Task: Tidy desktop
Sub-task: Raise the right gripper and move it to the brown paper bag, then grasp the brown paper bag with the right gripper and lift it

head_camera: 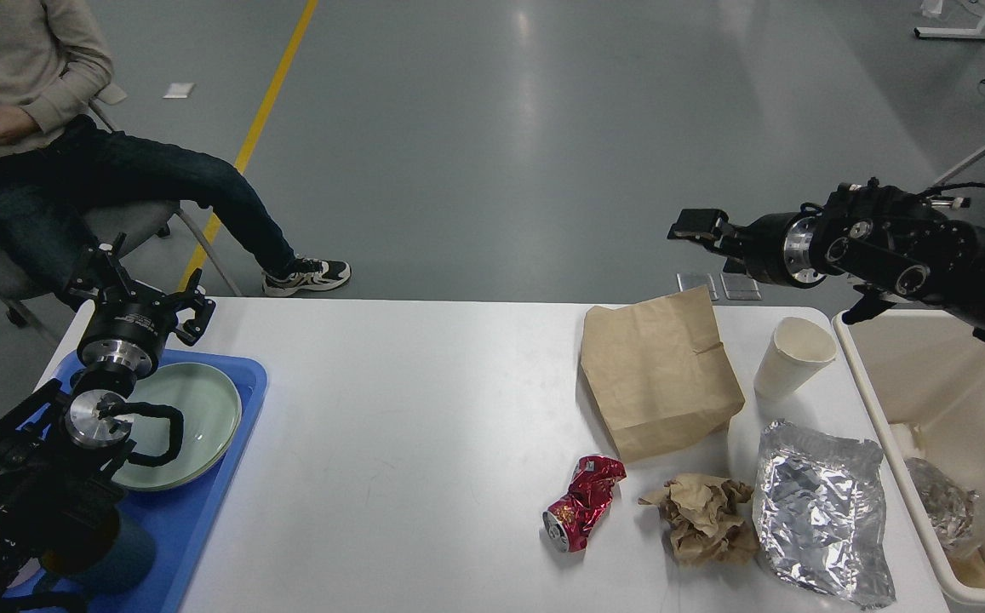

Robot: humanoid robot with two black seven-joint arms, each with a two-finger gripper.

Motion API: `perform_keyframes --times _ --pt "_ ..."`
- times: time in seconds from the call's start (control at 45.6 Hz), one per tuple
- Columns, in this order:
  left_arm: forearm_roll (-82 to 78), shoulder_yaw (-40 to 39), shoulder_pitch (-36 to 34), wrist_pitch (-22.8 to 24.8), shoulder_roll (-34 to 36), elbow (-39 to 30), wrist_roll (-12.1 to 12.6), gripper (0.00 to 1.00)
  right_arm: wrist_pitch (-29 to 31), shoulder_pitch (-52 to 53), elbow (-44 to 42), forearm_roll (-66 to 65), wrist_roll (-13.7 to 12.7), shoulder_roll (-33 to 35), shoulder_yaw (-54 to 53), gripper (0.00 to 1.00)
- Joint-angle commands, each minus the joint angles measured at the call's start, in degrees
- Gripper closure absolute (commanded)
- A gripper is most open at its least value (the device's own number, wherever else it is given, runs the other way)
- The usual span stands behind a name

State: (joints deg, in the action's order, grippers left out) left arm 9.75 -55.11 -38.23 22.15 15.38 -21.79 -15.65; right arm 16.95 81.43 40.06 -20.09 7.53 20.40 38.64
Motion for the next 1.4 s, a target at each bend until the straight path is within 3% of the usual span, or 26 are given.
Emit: perform_keyframes --times 0.0,0.285,0.395,0.526,0.68,0.899,1.315,1.381 --pt "0.0 0.0 0.0 0.0 0.0 0.0 0.0 0.04 3.3 6.8 4.5 0.6 -0.1 -2.4 12.6 0.00" --pt "0.0 0.0 0.0 0.0 0.0 0.0 0.0 0.04 32.5 20.1 11.6 0.7 -0.1 -4.4 18.1 0.00" --pt "0.0 0.0 0.0 0.0 0.0 0.0 0.0 0.04 36.5 23.4 12.2 0.8 0.0 -5.1 17.9 0.00" --pt "0.0 0.0 0.0 0.0 0.0 0.0 0.0 0.04 33.2 19.2 10.5 0.7 -0.1 -5.4 17.7 0.00" --pt "0.0 0.0 0.0 0.0 0.0 0.0 0.0 0.04 24.5 5.7 2.3 0.2 -0.1 -6.0 18.1 0.00" --pt "0.0 0.0 0.0 0.1 0.0 0.0 0.0 0.04 16.2 -5.4 -8.1 0.6 -0.1 -7.2 17.8 0.00" --pt "0.0 0.0 0.0 0.0 0.0 0.0 0.0 0.04 7.1 -12.3 -9.6 0.8 -0.1 -8.0 16.9 0.00" --pt "0.0 0.0 0.0 0.0 0.0 0.0 0.0 0.04 4.5 -12.9 -9.5 1.0 -0.2 -8.2 16.6 0.08"
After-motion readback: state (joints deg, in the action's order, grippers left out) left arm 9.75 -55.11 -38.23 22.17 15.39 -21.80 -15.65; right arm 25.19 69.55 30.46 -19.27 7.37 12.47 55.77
